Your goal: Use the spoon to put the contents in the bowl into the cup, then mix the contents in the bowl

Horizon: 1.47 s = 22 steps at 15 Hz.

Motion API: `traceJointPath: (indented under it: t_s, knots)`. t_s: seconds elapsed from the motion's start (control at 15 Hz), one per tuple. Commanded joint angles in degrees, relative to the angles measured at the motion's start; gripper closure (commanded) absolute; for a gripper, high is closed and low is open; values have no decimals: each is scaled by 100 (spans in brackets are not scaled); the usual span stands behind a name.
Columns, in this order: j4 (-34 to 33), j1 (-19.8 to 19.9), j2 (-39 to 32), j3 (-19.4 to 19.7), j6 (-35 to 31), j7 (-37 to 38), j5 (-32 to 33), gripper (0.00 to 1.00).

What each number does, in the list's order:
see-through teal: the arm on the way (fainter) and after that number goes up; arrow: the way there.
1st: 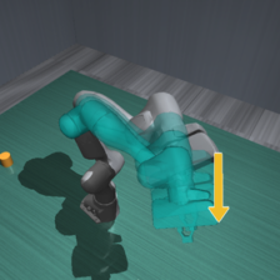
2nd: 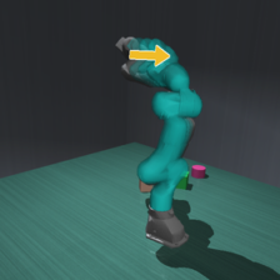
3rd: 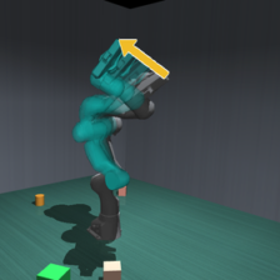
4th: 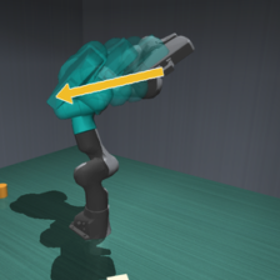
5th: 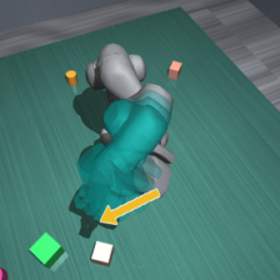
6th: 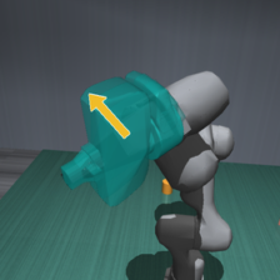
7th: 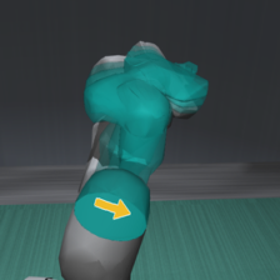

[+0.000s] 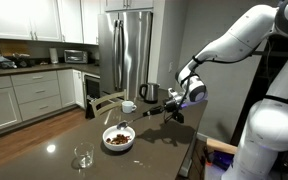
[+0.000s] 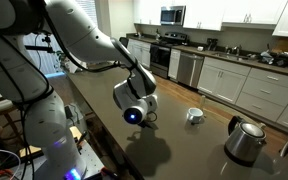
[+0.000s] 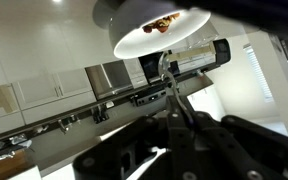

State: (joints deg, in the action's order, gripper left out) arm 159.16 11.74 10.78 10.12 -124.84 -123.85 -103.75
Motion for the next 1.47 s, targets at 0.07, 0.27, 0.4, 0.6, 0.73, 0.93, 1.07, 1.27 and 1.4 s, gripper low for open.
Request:
traceJointPath:
  t_s: [0.07, 0.27, 0.4, 0.6, 0.73, 0.93, 1.07, 1.27, 1.4]
  knots:
    - [0, 37, -110, -114, 92, -1137, 29, 97]
    - [0, 33, -81, -124, 7, -838, 14, 95]
    - [0, 30, -90, -131, 7, -866, 14, 95]
    - [0, 25, -35, -135, 56, -994, 16, 97]
    - [-11, 10, 82, -169, 82, -1392, 54, 97]
    - [29, -38, 277, -302, -24, -2022, 104, 97]
    - [20, -78, 348, -413, -119, -2413, 124, 97]
    - [6, -128, 414, -582, -310, -2996, 181, 97]
    - [127, -123, 994, -711, -704, -2627, 664, 97]
